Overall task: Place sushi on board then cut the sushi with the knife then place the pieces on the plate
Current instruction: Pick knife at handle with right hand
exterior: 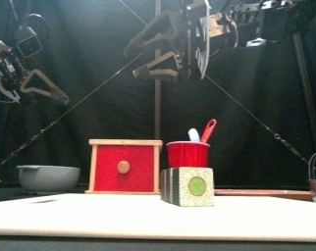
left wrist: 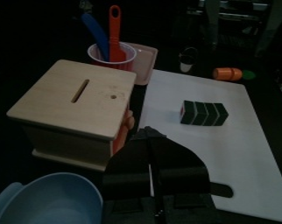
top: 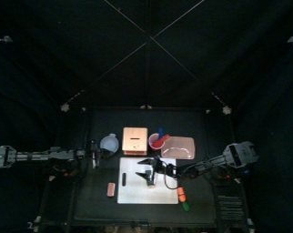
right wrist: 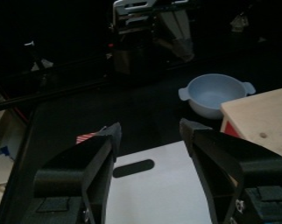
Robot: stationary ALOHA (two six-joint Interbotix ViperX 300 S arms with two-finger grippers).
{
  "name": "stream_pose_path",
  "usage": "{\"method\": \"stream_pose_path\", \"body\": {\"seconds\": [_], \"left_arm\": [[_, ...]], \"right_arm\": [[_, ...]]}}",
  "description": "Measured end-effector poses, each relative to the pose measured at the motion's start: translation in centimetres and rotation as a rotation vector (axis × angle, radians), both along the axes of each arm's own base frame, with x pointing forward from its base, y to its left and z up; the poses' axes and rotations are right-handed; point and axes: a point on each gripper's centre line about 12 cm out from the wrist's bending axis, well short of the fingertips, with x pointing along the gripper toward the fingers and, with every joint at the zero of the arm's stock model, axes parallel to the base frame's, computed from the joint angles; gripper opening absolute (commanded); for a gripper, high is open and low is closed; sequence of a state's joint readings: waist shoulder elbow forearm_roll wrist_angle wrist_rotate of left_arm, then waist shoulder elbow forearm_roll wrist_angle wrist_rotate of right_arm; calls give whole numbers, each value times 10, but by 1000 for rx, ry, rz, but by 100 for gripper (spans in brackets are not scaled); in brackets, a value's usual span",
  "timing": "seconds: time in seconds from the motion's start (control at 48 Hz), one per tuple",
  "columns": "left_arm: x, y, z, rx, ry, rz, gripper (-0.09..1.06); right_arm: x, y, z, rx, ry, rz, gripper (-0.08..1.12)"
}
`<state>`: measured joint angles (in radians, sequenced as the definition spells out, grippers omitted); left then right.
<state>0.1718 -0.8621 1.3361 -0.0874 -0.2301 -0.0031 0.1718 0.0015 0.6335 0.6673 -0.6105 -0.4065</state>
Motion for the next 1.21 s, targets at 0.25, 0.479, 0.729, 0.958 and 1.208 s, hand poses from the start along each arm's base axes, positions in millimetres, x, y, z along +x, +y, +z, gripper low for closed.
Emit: {"method": "stream_pose_path", "body": {"seconds": [0.25,0.479,0.729,0.958,1.208], "left_arm": [[-1,3,0,-13,-2,20,-3],[-1,4,0,-16,-3,25,-3],[-1,5,0,-25,-5,36,-3],[-2,7,0,-26,-7,49,-3],[-2,8,0,-28,-7,53,-3]], "right_arm": [[-23,-30,14,-70,65,45,89],[-45,-76,28,-30,154,-4,89],[-71,-115,43,24,210,-70,89],[-102,-144,46,141,350,-93,89],[-115,-164,59,227,455,-79,89]]}}
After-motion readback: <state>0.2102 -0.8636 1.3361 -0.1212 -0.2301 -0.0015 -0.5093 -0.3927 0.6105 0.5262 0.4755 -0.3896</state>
